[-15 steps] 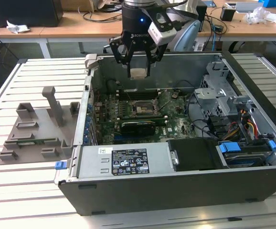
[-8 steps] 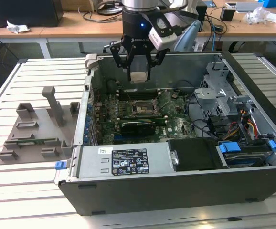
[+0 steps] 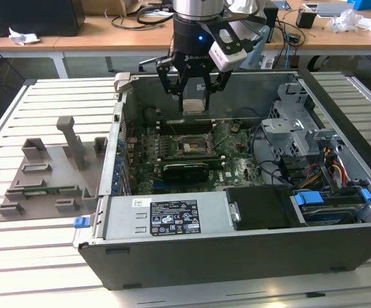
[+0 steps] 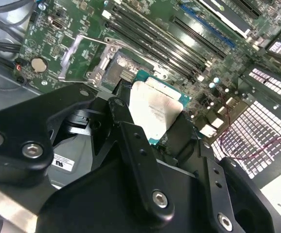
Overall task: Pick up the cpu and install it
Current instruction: 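Pick up the cpu and move it towards the insertion slot, then place the cpu into insertion slot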
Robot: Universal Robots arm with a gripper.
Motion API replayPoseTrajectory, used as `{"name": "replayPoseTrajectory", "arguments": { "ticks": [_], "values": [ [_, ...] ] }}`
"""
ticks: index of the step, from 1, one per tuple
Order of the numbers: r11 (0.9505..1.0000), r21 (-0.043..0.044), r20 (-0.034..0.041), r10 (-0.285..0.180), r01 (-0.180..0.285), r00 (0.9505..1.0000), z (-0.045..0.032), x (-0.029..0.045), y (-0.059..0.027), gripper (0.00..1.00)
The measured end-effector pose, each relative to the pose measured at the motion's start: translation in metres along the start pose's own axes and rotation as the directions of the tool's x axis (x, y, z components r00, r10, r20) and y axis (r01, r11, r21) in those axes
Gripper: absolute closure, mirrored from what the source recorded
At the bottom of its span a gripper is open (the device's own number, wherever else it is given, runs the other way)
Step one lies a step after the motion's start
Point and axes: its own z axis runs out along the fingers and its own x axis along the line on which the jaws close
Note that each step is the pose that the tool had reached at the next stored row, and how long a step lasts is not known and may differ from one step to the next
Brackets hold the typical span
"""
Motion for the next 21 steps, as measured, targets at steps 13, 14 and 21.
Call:
{"name": "replayPoseTrajectory", "arguments": {
  "ticks": [13,14,21],
  "values": [
    [0.995,0.0001,-0.0017,0.1,-0.1,0.995,0.0003,-0.0009,0.0,0.46],
    [0.9934,0.0001,-0.0019,0.115,-0.115,0.9934,0.0003,-0.0009,0.0,0.46],
    [0.9588,0.0003,-0.0044,0.284,-0.284,0.9588,0.0008,-0.0009,0.0,0.46]
  ]
}}
